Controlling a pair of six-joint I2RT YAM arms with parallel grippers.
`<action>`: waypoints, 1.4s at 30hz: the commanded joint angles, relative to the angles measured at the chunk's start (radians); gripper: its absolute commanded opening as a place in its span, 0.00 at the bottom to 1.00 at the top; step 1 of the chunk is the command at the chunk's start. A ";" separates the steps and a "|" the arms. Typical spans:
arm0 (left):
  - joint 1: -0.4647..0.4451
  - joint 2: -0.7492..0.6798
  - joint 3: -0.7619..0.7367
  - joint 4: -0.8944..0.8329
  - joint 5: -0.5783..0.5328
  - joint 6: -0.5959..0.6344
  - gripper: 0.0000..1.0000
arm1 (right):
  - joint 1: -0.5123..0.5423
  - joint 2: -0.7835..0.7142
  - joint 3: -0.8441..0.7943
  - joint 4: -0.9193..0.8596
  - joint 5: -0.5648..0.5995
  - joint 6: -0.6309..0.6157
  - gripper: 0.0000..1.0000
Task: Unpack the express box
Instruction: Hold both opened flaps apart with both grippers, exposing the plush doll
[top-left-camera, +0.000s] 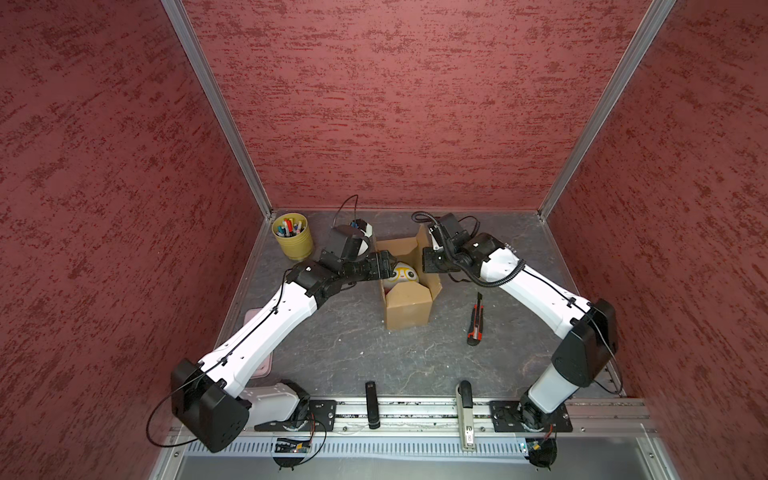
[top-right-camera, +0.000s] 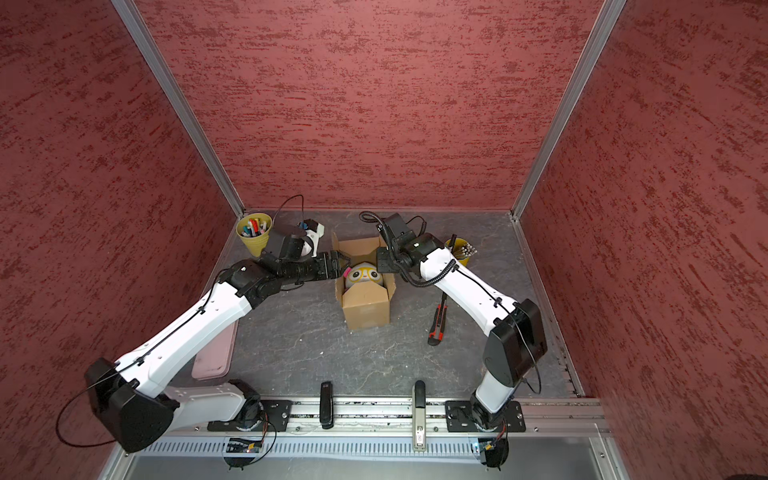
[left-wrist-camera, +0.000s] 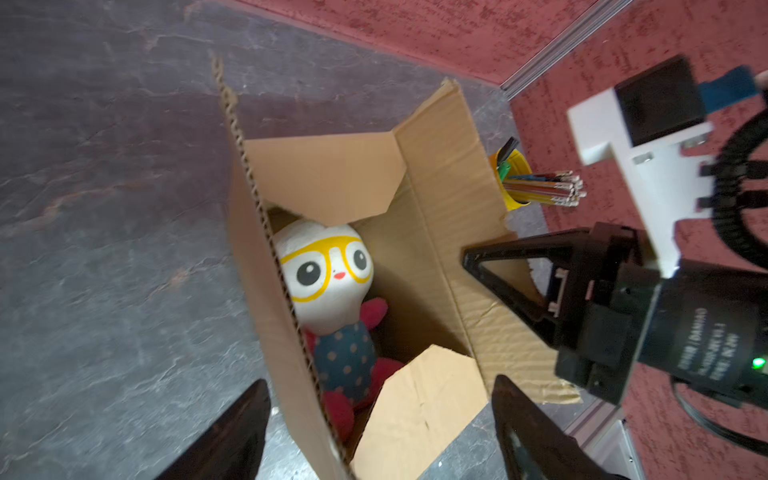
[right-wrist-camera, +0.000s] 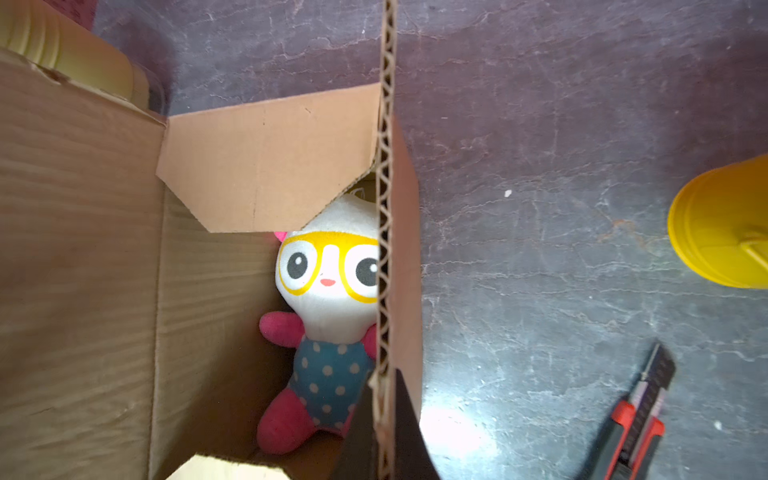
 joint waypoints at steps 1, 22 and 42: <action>-0.013 -0.032 -0.031 -0.066 -0.063 0.006 0.82 | 0.013 -0.028 -0.026 0.044 0.030 0.043 0.04; -0.009 -0.045 -0.097 -0.111 -0.182 -0.021 0.76 | 0.021 -0.100 -0.075 0.041 0.073 0.049 0.17; 0.060 -0.060 -0.200 -0.051 -0.164 -0.038 0.73 | -0.019 -0.103 -0.103 -0.023 0.119 0.030 0.32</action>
